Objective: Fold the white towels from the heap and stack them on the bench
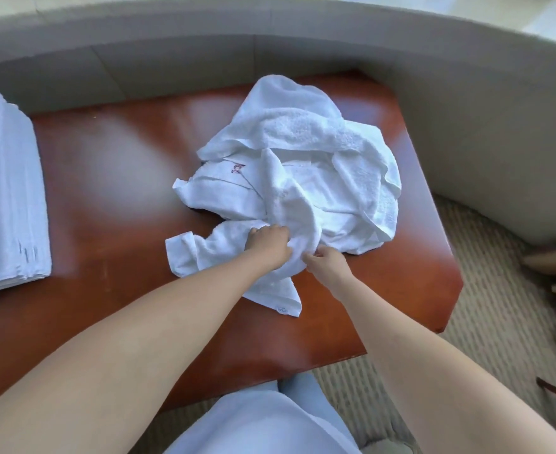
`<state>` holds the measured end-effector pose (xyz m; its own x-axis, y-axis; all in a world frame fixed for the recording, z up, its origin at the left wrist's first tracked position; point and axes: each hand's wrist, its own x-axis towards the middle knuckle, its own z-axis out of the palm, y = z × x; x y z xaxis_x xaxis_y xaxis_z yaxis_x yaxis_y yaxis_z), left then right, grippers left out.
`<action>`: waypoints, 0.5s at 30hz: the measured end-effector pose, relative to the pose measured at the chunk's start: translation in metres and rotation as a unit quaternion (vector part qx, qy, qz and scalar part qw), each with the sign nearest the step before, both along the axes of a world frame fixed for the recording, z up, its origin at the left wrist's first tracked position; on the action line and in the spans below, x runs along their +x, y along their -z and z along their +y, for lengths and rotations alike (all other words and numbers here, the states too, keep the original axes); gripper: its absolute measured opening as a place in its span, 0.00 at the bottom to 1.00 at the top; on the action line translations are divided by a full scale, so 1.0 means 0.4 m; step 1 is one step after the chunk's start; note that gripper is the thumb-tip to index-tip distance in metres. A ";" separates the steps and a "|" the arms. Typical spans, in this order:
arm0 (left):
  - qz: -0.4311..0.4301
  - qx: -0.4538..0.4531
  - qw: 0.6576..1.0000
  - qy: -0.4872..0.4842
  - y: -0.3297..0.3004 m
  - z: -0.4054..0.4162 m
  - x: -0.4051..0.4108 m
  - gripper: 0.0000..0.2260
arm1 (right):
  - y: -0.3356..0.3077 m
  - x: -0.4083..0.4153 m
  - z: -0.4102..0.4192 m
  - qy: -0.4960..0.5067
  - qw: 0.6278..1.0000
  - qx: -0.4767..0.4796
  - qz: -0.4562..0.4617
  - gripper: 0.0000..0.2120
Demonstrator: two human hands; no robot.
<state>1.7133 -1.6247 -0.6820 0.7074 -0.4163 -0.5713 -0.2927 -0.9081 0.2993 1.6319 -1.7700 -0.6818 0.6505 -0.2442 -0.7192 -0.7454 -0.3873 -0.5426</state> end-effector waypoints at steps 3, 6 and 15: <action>0.065 -0.073 0.990 -0.101 -0.019 0.027 -0.001 0.08 | -0.017 0.017 -0.013 -0.012 1.000 0.013 0.004 0.08; 0.131 -0.137 0.957 -0.221 -0.054 0.056 -0.006 0.10 | -0.062 0.051 -0.020 -0.054 0.999 -0.003 0.000 0.08; 0.054 -0.193 0.896 -0.396 -0.303 0.152 -0.022 0.15 | -0.339 0.204 0.046 -0.176 0.972 0.018 -0.152 0.15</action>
<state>1.7047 -1.5639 -0.5608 0.8177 0.0104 -0.5756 0.4469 -0.6417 0.6233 1.7136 -1.7515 -0.5460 0.8734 0.0541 -0.4840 -0.3727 -0.5654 -0.7358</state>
